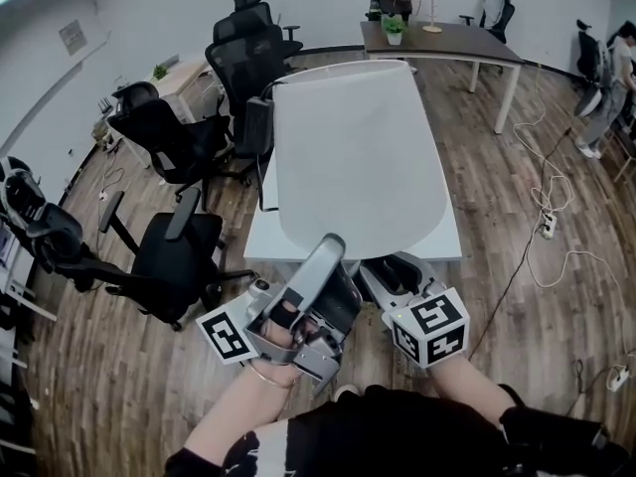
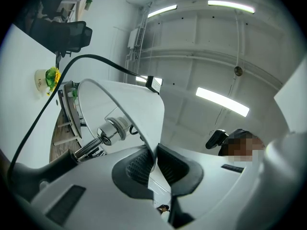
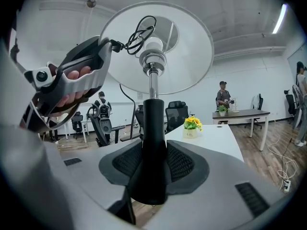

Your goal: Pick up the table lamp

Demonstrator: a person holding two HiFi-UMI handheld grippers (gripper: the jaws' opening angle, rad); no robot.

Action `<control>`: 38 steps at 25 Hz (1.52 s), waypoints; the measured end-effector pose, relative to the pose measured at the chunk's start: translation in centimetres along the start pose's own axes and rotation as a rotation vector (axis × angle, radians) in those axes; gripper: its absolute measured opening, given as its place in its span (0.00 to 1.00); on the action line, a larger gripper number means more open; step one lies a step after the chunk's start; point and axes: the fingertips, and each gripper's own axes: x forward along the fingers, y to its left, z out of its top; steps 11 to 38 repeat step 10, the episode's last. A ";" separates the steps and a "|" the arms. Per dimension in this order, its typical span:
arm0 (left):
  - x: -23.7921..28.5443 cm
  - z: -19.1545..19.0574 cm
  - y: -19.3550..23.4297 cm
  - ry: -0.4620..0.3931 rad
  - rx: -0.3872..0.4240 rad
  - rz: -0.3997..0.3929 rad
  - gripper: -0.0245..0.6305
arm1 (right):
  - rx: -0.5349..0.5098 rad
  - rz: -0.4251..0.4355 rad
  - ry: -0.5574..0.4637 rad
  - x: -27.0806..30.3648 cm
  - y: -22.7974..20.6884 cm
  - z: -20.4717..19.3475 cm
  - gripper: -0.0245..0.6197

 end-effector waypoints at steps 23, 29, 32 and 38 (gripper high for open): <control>0.6 -1.9 0.4 0.013 0.014 0.019 0.09 | 0.009 0.017 0.010 -1.1 -0.8 -1.0 0.30; 0.6 -1.9 0.4 0.013 0.014 0.019 0.09 | 0.009 0.017 0.010 -1.1 -0.8 -1.0 0.30; 0.6 -1.9 0.4 0.013 0.014 0.019 0.09 | 0.009 0.017 0.010 -1.1 -0.8 -1.0 0.30; 0.6 -1.9 0.4 0.013 0.014 0.019 0.09 | 0.009 0.017 0.010 -1.1 -0.8 -1.0 0.30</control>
